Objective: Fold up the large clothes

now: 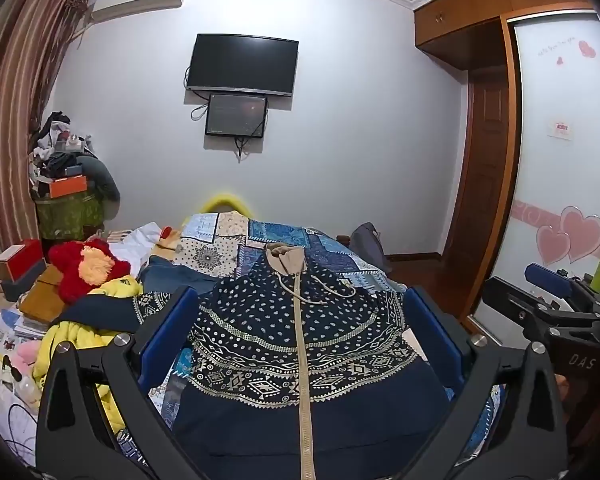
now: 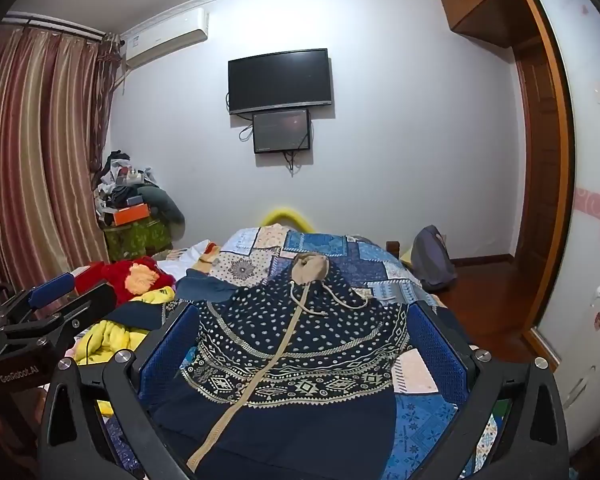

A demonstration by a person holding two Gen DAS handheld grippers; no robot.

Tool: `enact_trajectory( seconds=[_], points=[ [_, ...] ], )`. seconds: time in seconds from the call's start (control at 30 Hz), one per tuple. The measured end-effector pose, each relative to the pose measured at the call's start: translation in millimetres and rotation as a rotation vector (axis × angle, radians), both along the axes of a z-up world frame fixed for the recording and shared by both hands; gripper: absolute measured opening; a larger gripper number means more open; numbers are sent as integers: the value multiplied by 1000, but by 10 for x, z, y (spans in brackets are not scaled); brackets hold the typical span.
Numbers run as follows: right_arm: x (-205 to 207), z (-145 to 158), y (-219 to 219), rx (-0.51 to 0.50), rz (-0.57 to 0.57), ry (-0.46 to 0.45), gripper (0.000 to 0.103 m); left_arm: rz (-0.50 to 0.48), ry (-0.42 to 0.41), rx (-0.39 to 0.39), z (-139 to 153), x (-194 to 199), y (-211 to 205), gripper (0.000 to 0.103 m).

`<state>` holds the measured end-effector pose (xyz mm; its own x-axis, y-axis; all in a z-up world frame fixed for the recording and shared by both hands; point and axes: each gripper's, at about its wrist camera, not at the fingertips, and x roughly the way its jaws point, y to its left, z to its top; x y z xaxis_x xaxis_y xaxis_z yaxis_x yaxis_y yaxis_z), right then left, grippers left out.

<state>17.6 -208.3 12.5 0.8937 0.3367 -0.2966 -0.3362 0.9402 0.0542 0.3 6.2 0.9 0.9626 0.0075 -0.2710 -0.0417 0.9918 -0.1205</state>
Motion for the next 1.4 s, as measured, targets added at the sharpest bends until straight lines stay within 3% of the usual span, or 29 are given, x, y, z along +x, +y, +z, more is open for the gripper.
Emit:
enact_trajectory(
  seconds=[1.4],
  points=[
    [27,-93,32,5,11,6,103,8,20,20,-79,74,-72,103]
  ],
)
